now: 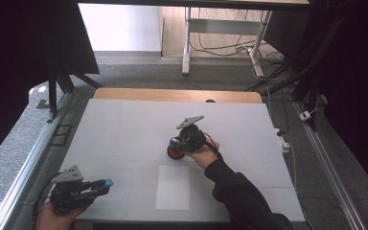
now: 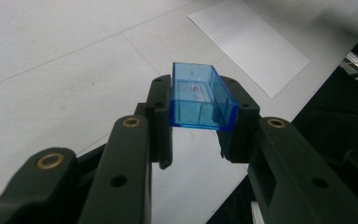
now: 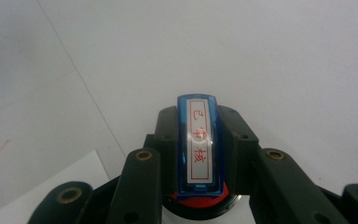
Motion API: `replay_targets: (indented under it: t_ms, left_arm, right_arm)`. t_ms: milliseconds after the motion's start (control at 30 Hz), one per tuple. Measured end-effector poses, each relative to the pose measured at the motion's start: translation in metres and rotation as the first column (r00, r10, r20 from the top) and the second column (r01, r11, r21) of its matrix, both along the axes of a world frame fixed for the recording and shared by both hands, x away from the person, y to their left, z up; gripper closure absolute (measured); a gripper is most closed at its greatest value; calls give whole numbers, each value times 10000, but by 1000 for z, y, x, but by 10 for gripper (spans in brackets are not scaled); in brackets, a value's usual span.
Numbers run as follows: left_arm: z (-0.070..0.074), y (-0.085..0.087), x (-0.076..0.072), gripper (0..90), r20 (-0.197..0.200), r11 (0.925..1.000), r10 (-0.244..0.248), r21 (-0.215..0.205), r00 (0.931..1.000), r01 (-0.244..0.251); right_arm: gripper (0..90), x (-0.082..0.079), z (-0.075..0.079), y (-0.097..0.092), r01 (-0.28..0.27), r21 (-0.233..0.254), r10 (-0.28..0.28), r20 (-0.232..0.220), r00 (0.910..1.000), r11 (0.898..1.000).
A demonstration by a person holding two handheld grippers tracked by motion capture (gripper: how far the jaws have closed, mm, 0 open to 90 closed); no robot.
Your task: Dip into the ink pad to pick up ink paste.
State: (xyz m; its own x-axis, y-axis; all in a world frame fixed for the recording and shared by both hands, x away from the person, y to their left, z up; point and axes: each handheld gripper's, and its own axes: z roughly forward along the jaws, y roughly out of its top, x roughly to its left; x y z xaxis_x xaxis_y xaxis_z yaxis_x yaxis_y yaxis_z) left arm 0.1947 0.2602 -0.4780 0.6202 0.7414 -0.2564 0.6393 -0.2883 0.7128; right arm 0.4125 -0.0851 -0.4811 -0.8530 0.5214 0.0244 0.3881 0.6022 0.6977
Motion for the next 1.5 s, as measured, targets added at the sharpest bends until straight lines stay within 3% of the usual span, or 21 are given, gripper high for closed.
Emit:
replay_targets:
  t_ms: [833,1300,1500]
  left_arm:
    - [0,0,0,682,-13,10000,10,-32,10000,-10]
    - [0,0,0,682,-18,10000,16,-25,10000,-16]
    - [0,0,0,682,2,10000,-38,-19,10000,38]
  right_arm:
    - [713,-18,35,-19,-562,934,559,58,9984,9940]
    - [713,-45,54,-24,-1440,1214,1400,407,9893,9821]
    - [713,-53,61,-29,-1588,1527,1553,348,9873,9754]
